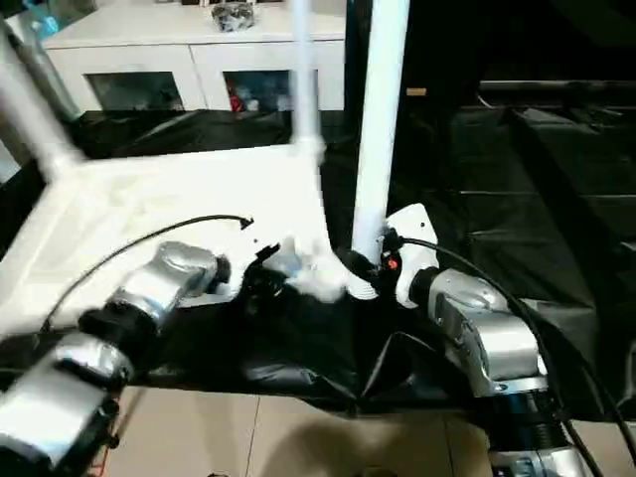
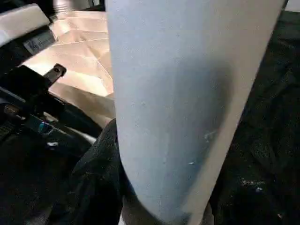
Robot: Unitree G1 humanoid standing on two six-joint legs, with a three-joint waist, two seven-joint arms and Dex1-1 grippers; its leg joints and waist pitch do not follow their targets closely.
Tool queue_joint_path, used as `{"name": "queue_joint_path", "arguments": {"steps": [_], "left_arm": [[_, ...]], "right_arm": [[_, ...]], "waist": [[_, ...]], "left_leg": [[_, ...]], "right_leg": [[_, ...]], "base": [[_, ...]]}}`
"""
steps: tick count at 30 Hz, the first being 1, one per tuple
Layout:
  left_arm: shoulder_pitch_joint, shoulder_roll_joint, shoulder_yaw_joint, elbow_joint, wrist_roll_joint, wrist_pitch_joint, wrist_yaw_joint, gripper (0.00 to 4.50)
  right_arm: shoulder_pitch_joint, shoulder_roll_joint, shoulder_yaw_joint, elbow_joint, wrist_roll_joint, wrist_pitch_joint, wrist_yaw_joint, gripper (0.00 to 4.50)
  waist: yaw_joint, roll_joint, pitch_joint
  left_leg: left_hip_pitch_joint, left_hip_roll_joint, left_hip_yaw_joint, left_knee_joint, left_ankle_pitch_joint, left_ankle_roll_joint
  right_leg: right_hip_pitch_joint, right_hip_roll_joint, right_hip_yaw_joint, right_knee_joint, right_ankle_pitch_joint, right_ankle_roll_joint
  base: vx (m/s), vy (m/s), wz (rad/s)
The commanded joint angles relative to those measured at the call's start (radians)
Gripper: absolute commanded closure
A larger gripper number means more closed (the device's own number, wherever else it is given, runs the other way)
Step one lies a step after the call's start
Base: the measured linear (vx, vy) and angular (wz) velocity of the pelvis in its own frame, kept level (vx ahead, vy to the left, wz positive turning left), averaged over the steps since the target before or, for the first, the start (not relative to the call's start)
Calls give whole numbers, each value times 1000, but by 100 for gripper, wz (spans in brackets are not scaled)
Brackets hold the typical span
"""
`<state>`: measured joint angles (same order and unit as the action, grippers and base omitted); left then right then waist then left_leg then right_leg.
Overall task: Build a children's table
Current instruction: Insert table leg to table base
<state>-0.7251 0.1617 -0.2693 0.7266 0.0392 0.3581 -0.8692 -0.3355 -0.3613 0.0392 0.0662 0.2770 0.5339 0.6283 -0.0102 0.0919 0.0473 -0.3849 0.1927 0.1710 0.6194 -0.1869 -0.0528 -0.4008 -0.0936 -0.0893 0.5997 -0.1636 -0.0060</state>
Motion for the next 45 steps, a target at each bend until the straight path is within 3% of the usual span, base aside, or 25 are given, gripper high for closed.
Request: {"name": "queue_joint_path", "arguments": {"steps": [1,4,7,9,12,15,22,23,28,29,36,37,39,40,41,43,45], "left_arm": [[42,-15,26,-37,-28,29,36,393],[72,-26,16,-77,-22,8,53,414],[90,-29,6,-101,-30,-82,30,421],[99,-27,5,-114,-40,-130,-2,387],[103,0,-6,-129,-21,-133,-17,380],[99,13,-4,-119,-1,-141,8,344],[95,53,-10,-102,3,-130,-19,338],[96,53,-9,-100,1,-126,-18,368],[98,51,-4,-94,-9,-111,-21,378],[99,51,-4,-94,-9,-110,-22,408],[124,50,-8,-115,-32,-155,-74,450],[133,51,-10,-131,-41,-169,-93,450],[144,54,-15,-150,-52,-199,-120,450],[151,56,-18,-160,-57,-209,-134,450],[156,60,-22,-169,-59,-213,-146,450],[165,68,-28,-183,-60,-221,-164,450],[172,74,-32,-187,-59,-217,-169,450]], "right_arm": [[-11,10,15,13,3,-8,3,260],[-15,11,14,18,-1,-9,4,260],[-17,9,12,26,-5,-14,5,260],[-18,9,11,28,-7,-16,4,260],[-18,8,10,32,-9,-20,4,260],[-16,7,10,31,-11,-21,5,260],[-21,4,10,29,-14,-22,10,260],[-23,3,9,30,-14,-22,11,260],[-36,10,2,26,-7,-23,9,260],[-37,11,1,25,-6,-23,8,260],[-114,41,-8,94,-3,-63,9,260],[-130,42,-1,123,-11,-78,16,260],[-145,42,8,156,-20,-91,27,260],[-153,41,14,173,-31,-103,30,260],[-159,41,16,184,-37,-109,30,260],[-175,43,11,197,-39,-112,30,260],[-186,42,3,189,-25,-103,38,260]], "waist": [[10,-33,-72],[10,-32,-74],[14,-30,-73],[16,-27,-72],[19,-24,-72],[18,-24,-70],[17,-22,-70],[17,-23,-70],[16,-24,-68],[16,-24,-68],[10,-23,-69],[8,-36,-69],[7,-28,-67],[6,-47,-69],[10,-36,-69],[12,-34,-69],[20,-40,-69]], "left_leg": [[3,20,-8,-67,-163,97],[3,19,-7,-65,-150,112],[2,19,-8,-67,-158,114],[3,20,-9,-69,-166,108],[7,23,-9,-72,-184,93],[7,22,-9,-74,-198,82],[7,24,-10,-76,-196,74],[7,23,-10,-76,-198,74],[6,22,-9,-76,-207,73],[6,22,-9,-76,-209,72],[6,22,-10,-76,-212,68],[5,22,-8,-75,-210,70],[5,22,-8,-76,-211,71],[3,22,-6,-75,-201,79],[5,22,-7,-75,-186,79],[8,24,-6,-75,-177,80],[7,26,-5,-75,-154,86]], "right_leg": [[59,-47,32,-85,-343,-185],[56,-45,33,-83,-286,-198],[57,-45,32,-84,-286,-193],[55,-45,32,-85,-292,-189],[53,-46,35,-86,-299,-183],[54,-46,35,-85,-298,-182],[54,-47,36,-83,-291,-187],[54,-47,36,-82,-288,-189],[54,-48,36,-85,-315,-185],[53,-48,36,-86,-320,-183],[52,-49,35,-85,-315,-188],[52,-48,35,-86,-315,-189],[51,-50,36,-85,-327,-191],[52,-51,37,-86,-326,-187],[52,-51,37,-82,-326,-187],[50,-51,38,-83,-319,-187],[50,-51,40,-78,-299,-193]], "base": [[0,0,0],[0,0,0],[0,0,0],[0,0,0],[0,0,0],[0,0,0],[0,0,0],[0,0,0],[0,0,0],[0,0,0],[0,0,0],[0,0,0],[0,0,0],[0,0,0],[0,0,0],[0,0,0],[0,0,0]]}}
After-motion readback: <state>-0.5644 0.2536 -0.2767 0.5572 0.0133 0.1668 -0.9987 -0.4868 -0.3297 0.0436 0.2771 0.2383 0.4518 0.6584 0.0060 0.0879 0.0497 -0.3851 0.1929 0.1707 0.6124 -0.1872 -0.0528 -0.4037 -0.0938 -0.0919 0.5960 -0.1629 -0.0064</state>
